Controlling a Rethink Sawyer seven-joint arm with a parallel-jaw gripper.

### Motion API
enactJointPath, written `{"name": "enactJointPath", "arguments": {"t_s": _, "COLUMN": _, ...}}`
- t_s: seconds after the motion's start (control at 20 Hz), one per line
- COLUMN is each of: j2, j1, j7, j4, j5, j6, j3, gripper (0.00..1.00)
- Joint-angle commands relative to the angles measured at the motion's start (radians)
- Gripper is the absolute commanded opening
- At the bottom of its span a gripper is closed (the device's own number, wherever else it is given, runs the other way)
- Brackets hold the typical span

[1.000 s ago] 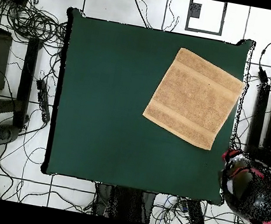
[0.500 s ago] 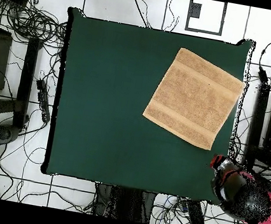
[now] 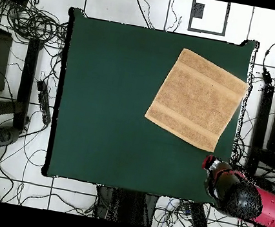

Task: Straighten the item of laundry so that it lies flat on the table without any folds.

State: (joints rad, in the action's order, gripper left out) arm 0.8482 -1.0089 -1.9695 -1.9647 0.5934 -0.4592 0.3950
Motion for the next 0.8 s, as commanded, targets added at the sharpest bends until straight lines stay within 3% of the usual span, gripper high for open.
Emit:
{"name": "enactJointPath", "arguments": {"t_s": 0.05, "j2": -0.192, "j1": 0.034, "j7": 0.184, "j4": -0.022, "j5": 0.117, "j6": 0.052, "j3": 0.131, "gripper": 1.0}}
{"name": "enactJointPath", "arguments": {"t_s": 0.55, "j2": -0.423, "j1": -0.012, "j7": 0.2, "j4": 0.139, "j5": 0.273, "j6": 0.097, "j3": 0.117, "gripper": 1.0}}
{"name": "enactJointPath", "arguments": {"t_s": 0.8, "j2": -0.475, "j1": -0.06, "j7": 0.259, "j4": 0.214, "j5": 0.267, "j6": 0.024, "j3": 0.167, "gripper": 1.0}}
